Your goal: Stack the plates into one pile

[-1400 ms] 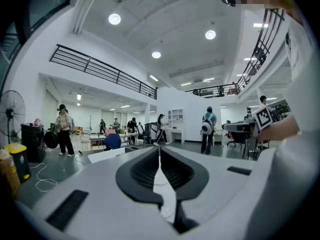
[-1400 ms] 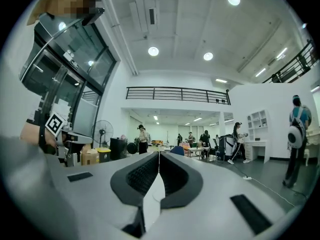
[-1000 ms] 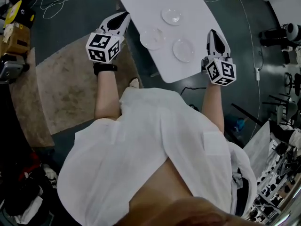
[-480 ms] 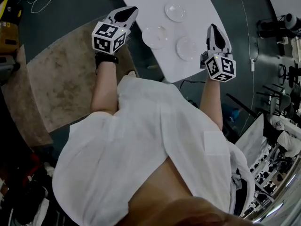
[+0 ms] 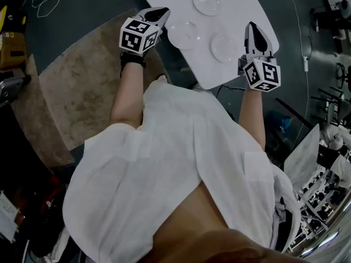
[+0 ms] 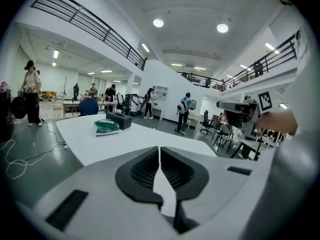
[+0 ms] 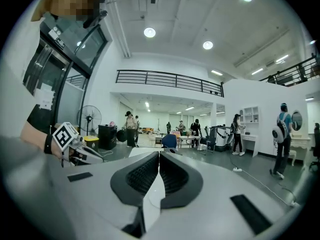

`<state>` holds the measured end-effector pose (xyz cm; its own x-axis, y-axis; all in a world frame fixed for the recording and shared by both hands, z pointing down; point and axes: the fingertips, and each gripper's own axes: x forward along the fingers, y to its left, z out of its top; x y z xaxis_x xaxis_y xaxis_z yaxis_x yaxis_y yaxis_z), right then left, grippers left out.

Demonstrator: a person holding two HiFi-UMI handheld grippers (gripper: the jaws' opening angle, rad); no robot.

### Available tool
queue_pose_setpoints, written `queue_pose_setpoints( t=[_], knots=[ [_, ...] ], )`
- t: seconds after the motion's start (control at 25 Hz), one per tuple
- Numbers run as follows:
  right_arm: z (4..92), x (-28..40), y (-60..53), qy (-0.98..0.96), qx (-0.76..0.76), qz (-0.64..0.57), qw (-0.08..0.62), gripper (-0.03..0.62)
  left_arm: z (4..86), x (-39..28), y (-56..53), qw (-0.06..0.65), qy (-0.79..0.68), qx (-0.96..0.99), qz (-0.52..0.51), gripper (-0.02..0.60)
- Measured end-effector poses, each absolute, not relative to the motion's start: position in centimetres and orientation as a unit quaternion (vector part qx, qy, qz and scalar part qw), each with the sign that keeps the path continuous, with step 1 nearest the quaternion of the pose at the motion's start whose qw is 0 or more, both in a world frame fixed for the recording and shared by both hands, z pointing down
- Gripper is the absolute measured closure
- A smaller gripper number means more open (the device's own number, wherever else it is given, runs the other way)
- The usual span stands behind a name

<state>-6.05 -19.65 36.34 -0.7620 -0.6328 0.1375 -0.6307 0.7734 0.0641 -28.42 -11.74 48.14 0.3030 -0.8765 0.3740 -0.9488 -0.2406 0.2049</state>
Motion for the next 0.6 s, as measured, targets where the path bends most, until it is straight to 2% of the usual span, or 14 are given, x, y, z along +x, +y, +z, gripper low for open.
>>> queue_pose_setpoints(
  t=[0.28,0.4,0.6],
  knots=[
    [38.3,-5.2,-19.3,-0.938,0.336,0.014,0.079,0.566,54.4,-27.2,-12.2,0.283,-0.559,0.768,0.137,0.557],
    [39.3,-5.0,-19.4,-0.938,0.337,0.020,0.082,0.566,57.9,-26.7,-11.9,0.332,-0.544,0.753,0.162,0.502],
    [40.2,-4.6,-20.0,-0.936,0.341,0.027,0.087,0.566,61.5,-25.7,-12.0,0.375,-0.525,0.736,0.206,0.479]
  ],
)
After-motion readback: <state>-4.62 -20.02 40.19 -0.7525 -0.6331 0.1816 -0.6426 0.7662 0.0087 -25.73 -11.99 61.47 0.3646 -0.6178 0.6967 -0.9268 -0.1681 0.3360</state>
